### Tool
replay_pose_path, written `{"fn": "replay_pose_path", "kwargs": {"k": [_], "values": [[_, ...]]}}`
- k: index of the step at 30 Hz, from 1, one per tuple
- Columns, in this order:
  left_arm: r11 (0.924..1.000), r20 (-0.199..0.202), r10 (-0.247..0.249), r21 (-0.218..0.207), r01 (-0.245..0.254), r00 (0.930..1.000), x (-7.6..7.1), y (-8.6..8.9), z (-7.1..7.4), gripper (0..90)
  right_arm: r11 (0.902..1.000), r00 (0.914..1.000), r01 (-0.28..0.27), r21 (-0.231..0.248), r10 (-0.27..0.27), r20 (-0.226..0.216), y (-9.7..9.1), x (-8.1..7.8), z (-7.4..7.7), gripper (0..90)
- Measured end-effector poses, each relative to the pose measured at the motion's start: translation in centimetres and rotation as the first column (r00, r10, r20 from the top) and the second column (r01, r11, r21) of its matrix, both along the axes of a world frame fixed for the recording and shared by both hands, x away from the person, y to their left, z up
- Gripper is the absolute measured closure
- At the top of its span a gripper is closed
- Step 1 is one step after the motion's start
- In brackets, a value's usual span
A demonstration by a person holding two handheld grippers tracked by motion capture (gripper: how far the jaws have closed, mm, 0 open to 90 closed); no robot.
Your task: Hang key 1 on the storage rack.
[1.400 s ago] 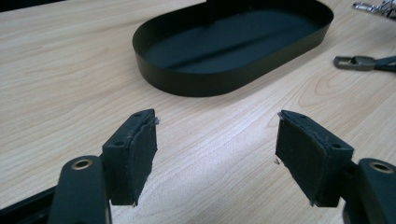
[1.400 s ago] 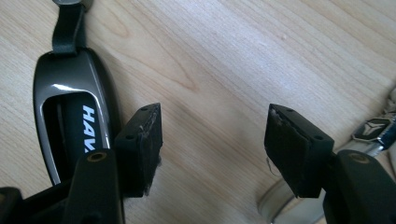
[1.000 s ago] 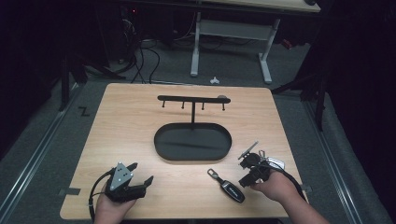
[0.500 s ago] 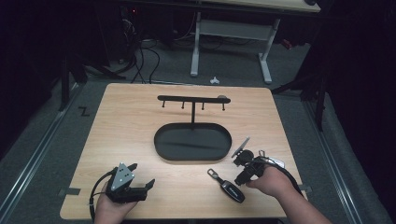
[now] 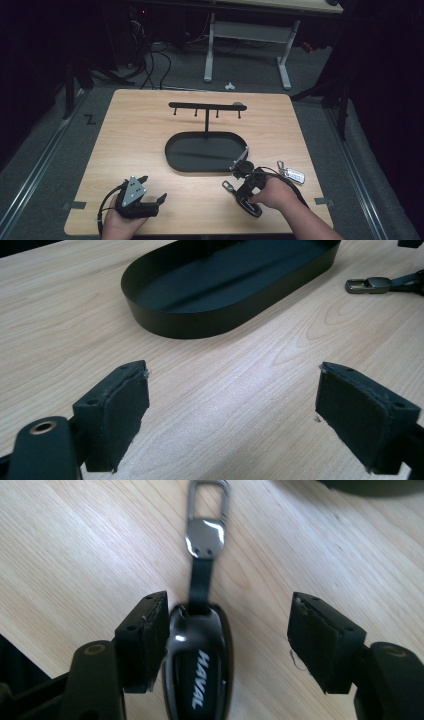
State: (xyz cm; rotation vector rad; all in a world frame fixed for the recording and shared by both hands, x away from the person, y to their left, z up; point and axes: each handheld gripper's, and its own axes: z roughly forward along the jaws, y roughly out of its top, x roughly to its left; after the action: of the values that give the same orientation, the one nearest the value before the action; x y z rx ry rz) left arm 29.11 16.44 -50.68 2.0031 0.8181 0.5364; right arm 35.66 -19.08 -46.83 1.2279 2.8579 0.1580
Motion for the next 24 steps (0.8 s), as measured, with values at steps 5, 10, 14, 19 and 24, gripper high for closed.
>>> {"fn": "replay_pose_path", "kwargs": {"k": [5,10,14,19,24], "values": [[1.0,0.001,-0.008,0.005,0.008,1.0,0.0,-0.1,0.0,14.5,0.9997,0.9999,-0.013,-0.021,0.013,-0.005,1.1,0.4,-0.7,36.9],[0.9998,0.001,-0.022,0.004,0.022,0.9998,0.1,-0.2,-0.1,14.5,0.9992,0.9996,-0.009,-0.039,0.008,-0.027,1.9,0.7,-1.4,43.6],[0.9996,0.004,-0.027,0.005,0.027,0.9996,0.0,-0.3,-0.1,14.6,0.9986,0.9981,0.003,-0.053,-0.007,-0.061,2.2,0.8,-2.0,50.9],[0.9995,0.003,-0.03,0.004,0.03,0.9995,0.1,-0.3,-0.1,14.6,0.9962,0.9972,-0.037,-0.079,0.032,-0.068,2.7,1.1,-2.1,62.5],[0.9995,0.001,-0.032,0.003,0.032,0.9995,0.1,-0.2,-0.1,14.6,0.9947,0.997,-0.054,-0.088,0.049,-0.06,2.9,1.1,-2.1,77.6]]}}
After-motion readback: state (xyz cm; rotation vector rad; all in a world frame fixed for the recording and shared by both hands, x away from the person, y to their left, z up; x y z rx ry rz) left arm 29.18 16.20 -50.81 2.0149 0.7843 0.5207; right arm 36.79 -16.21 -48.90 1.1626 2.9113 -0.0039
